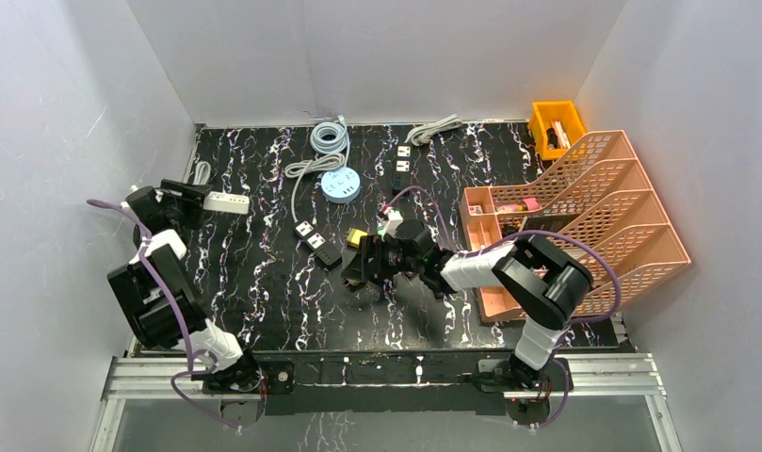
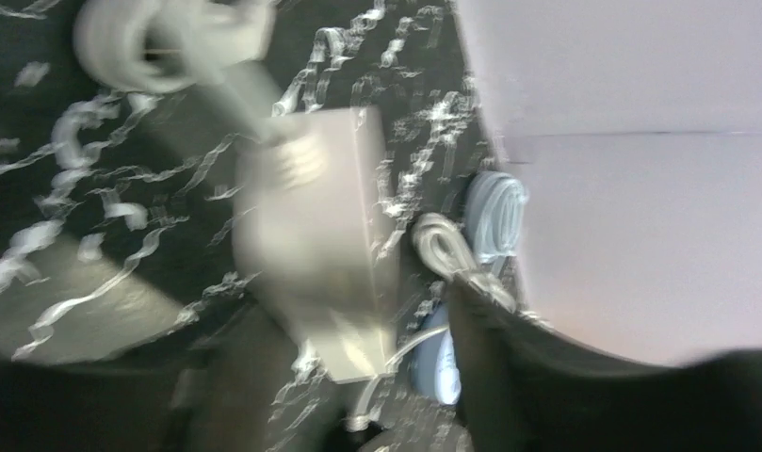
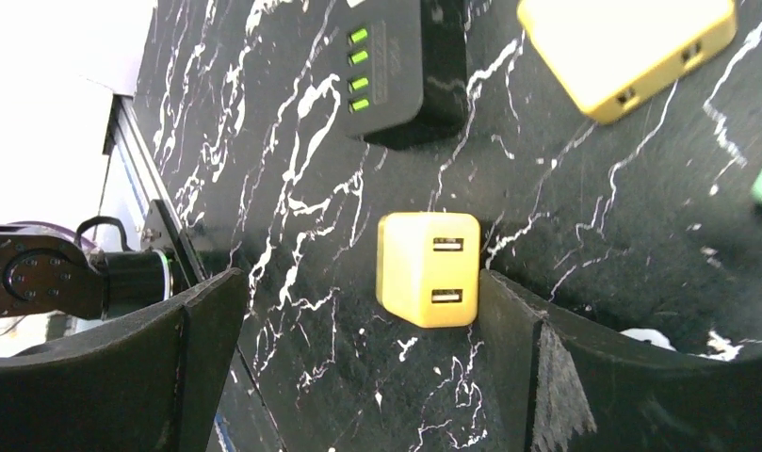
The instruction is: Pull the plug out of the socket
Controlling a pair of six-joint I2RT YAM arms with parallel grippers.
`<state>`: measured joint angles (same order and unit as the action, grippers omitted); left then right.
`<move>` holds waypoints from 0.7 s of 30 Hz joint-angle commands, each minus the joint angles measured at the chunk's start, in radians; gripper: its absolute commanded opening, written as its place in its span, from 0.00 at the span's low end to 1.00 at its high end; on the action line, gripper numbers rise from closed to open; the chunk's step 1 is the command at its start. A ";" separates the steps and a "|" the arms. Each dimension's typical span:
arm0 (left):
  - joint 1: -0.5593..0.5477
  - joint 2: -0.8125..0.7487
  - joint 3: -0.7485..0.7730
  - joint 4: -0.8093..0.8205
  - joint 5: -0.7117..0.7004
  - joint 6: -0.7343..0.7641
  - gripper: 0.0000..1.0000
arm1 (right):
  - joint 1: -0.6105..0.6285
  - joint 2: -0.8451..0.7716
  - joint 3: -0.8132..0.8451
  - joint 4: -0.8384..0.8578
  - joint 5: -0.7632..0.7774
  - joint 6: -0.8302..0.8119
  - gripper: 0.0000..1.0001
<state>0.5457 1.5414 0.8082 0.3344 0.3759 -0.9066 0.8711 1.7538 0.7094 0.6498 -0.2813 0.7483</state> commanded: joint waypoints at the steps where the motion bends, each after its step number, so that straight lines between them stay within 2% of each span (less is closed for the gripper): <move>1: -0.055 0.086 0.077 0.137 0.237 -0.087 0.73 | 0.011 -0.106 0.089 -0.065 0.072 -0.121 0.98; 2: -0.086 0.098 0.096 0.140 0.262 -0.103 0.78 | 0.013 -0.115 0.100 -0.083 0.082 -0.138 0.98; 3: -0.123 0.098 0.118 0.120 0.266 -0.107 0.91 | 0.016 -0.126 0.110 -0.102 0.095 -0.153 0.98; 4: -0.162 0.090 0.138 0.084 0.249 -0.103 0.98 | 0.017 -0.138 0.120 -0.120 0.106 -0.168 0.98; 7: -0.252 0.018 0.198 -0.025 0.211 -0.097 0.98 | 0.018 -0.190 0.133 -0.161 0.159 -0.210 0.98; 9: -0.311 -0.061 0.205 -0.122 0.135 -0.090 0.98 | 0.019 -0.237 0.131 -0.197 0.220 -0.248 0.98; 12: -0.387 -0.163 0.156 -0.189 0.047 -0.121 0.98 | 0.019 -0.302 0.122 -0.232 0.298 -0.306 0.98; 15: -0.443 -0.250 0.091 -0.254 0.024 -0.098 0.98 | 0.017 -0.359 0.109 -0.264 0.367 -0.347 0.98; 19: -0.566 -0.266 0.022 -0.383 0.044 -0.012 0.98 | 0.017 -0.405 0.087 -0.306 0.430 -0.359 0.98; 21: -0.658 -0.248 0.002 -0.493 0.006 0.044 0.98 | 0.016 -0.424 0.071 -0.316 0.452 -0.356 0.98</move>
<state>0.0166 1.2526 0.8745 0.0967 0.4156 -0.9581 0.8864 1.3754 0.8021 0.3626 0.0742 0.4305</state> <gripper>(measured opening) 0.983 0.983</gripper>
